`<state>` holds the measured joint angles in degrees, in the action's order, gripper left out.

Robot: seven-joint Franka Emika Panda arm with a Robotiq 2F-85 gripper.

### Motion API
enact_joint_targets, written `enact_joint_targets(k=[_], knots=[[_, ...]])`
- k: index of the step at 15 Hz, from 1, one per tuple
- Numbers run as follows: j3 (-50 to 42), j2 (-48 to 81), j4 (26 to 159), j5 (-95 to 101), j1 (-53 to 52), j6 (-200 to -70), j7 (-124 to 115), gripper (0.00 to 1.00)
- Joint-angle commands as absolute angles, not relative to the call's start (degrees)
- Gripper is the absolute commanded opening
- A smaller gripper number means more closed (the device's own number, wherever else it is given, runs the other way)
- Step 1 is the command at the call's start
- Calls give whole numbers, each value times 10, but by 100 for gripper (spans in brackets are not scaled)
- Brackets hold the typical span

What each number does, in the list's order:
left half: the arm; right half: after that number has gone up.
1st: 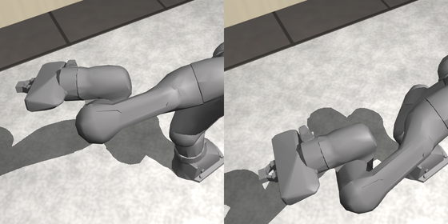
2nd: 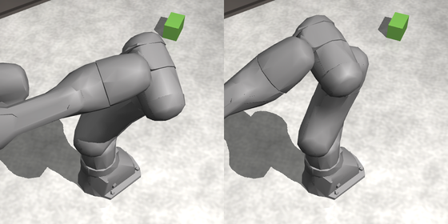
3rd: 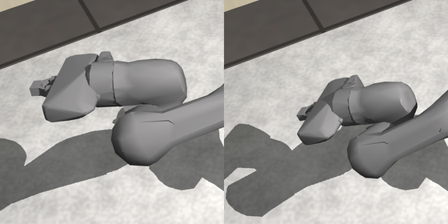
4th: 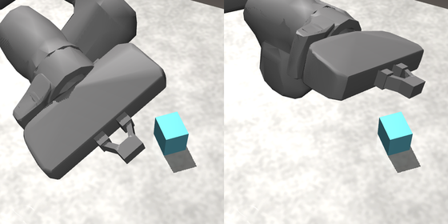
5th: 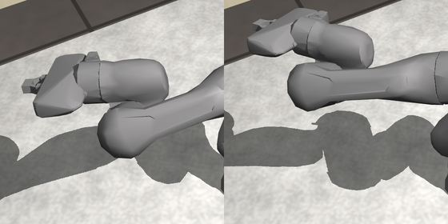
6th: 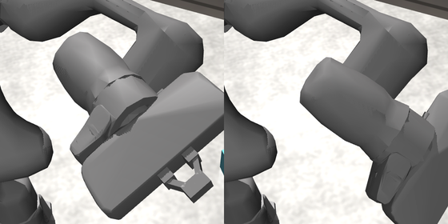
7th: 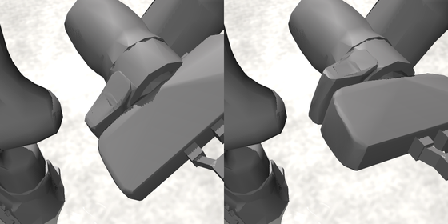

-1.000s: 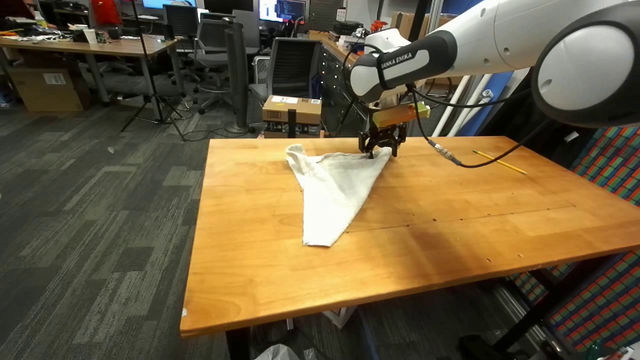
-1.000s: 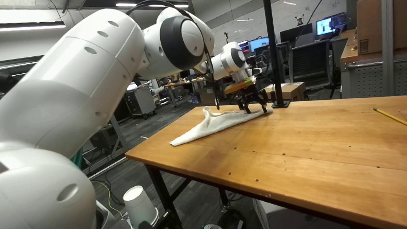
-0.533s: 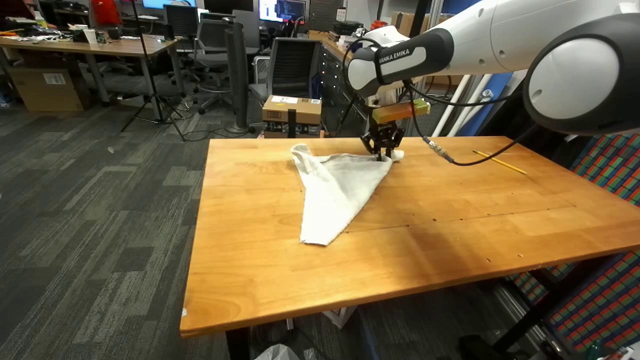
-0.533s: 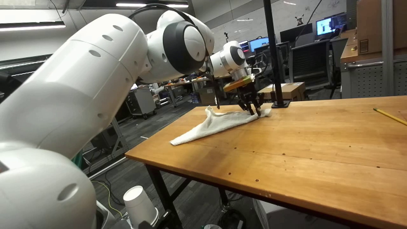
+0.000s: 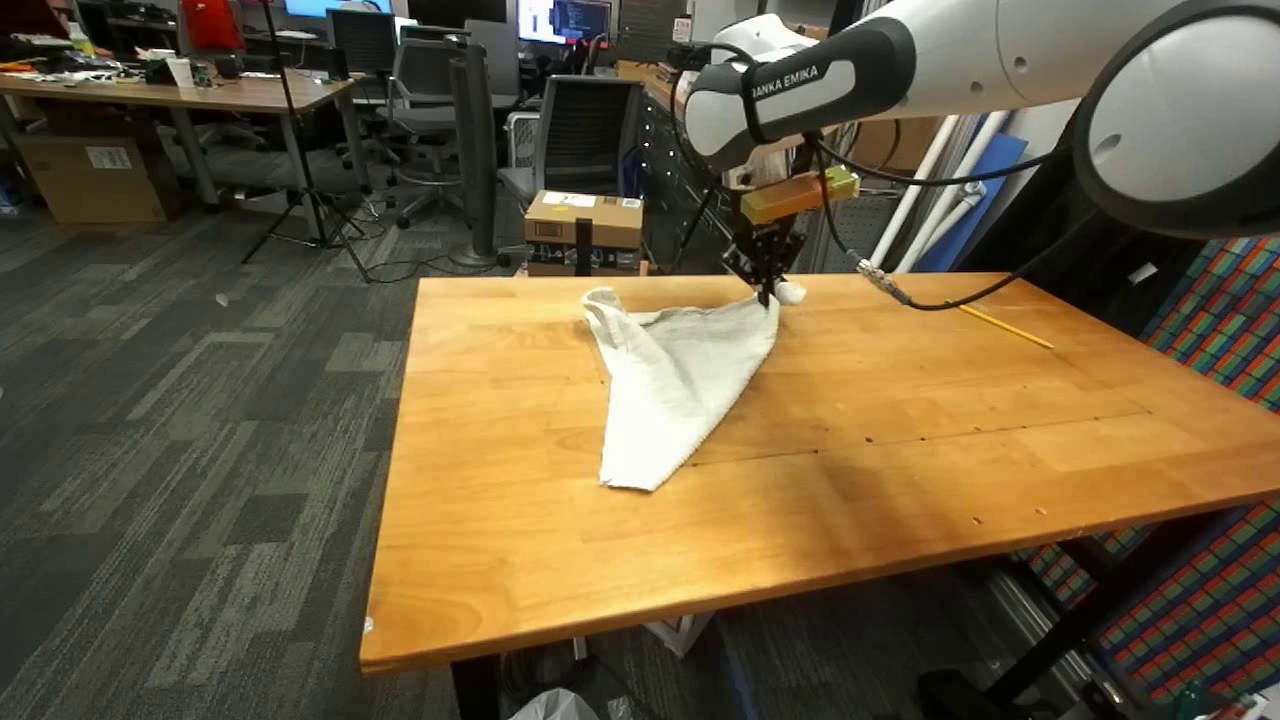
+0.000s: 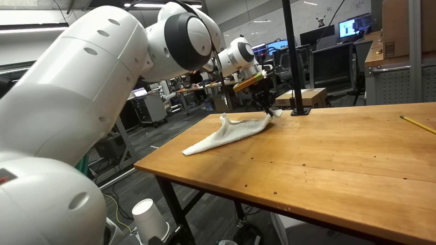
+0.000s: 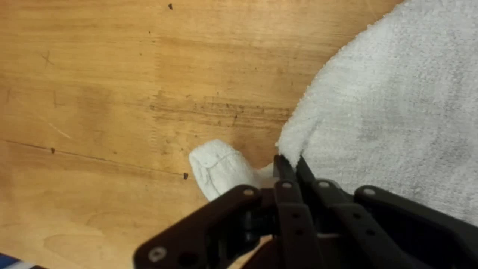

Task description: Fold the cloth

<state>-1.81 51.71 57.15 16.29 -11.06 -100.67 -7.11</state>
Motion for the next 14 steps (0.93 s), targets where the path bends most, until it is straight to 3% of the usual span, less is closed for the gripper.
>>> enact_joint_targets(k=[1, 14], knots=[[-24, 431, 663, 201, -144, -1021, -84, 1], [18, 211, 980, 317, -233, -994, -220, 1]])
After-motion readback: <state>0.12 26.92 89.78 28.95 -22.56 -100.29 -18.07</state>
